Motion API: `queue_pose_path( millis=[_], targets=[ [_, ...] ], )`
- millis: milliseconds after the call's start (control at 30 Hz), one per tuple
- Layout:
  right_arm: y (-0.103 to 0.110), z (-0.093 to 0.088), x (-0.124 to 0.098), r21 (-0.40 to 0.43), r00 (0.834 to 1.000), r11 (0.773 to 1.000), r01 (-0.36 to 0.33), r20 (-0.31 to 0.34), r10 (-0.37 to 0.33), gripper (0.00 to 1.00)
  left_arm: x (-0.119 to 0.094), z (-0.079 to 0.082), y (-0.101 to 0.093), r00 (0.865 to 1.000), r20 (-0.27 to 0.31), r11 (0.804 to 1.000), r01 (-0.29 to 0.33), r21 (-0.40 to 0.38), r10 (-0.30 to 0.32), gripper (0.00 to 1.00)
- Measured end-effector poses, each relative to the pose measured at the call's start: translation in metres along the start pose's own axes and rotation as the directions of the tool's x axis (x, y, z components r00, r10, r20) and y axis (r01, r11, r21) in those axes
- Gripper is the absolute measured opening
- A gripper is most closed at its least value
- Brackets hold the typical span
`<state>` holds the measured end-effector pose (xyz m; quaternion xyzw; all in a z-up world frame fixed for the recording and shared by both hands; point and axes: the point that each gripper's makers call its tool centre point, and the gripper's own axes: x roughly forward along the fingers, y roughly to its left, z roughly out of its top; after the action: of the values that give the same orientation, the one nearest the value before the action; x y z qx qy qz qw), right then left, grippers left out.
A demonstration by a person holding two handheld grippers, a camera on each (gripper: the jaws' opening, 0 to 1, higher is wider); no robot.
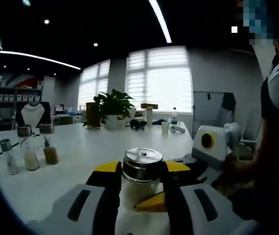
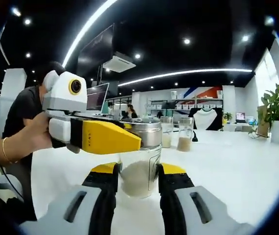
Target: Rotate the seasoning bottle until the label or dispensing opening points toward the visible target arrow and the bottle remains upright within the marked orientation range
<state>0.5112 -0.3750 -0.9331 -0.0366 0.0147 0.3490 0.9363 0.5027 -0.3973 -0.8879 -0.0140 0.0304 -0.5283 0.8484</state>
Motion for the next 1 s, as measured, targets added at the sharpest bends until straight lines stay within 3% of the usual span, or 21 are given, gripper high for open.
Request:
queue_pose_path(
  millis=[67,167,333,433,500,633,833,900,1000],
  targets=[
    [0.001,0.001,0.002,-0.015,1.0,1.0,0.015,0.0,-0.015,0.3,0.0,0.0,0.002,0.999,-0.003,0.999,-0.033,0.02,0.033,0.35],
    [-0.001,0.005,0.006,0.015,0.999,0.999,0.039,0.021,-0.04,0.3,-0.002,0.005,0.007,0.995,0.023,0.995,-0.097,-0.01,0.097,0.35],
    [-0.001,0.01,0.012,0.026,0.997,0.998,0.064,0.04,-0.065,0.3,-0.005,0.009,0.012,0.98,0.043,0.981,-0.195,0.0,0.195,0.35],
    [-0.002,0.011,0.013,0.0,0.993,0.994,0.11,0.043,-0.11,0.3,-0.006,0.011,0.019,0.962,0.045,0.963,-0.268,-0.018,0.268,0.35],
    [-0.002,0.011,0.014,-0.031,0.991,0.991,0.127,0.045,-0.126,0.3,-0.006,0.009,0.019,0.953,0.022,0.952,-0.304,0.025,0.304,0.35],
    [-0.001,0.01,0.014,0.001,0.99,0.991,0.13,0.054,-0.13,0.3,-0.005,0.008,0.021,0.934,0.014,0.934,-0.356,0.025,0.356,0.35],
    [0.002,0.003,0.018,0.001,0.991,0.991,0.132,0.034,-0.132,0.3,-0.005,-0.001,0.03,0.886,0.006,0.886,-0.464,0.002,0.464,0.36],
    [0.003,0.002,0.017,0.003,0.991,0.991,0.132,0.033,-0.132,0.3,-0.006,-0.001,0.028,0.883,0.005,0.883,-0.469,0.009,0.469,0.36],
    [0.003,0.001,0.017,-0.001,0.991,0.991,0.132,0.032,-0.132,0.3,-0.007,-0.002,0.031,0.861,0.016,0.861,-0.508,-0.014,0.508,0.36]
  ],
)
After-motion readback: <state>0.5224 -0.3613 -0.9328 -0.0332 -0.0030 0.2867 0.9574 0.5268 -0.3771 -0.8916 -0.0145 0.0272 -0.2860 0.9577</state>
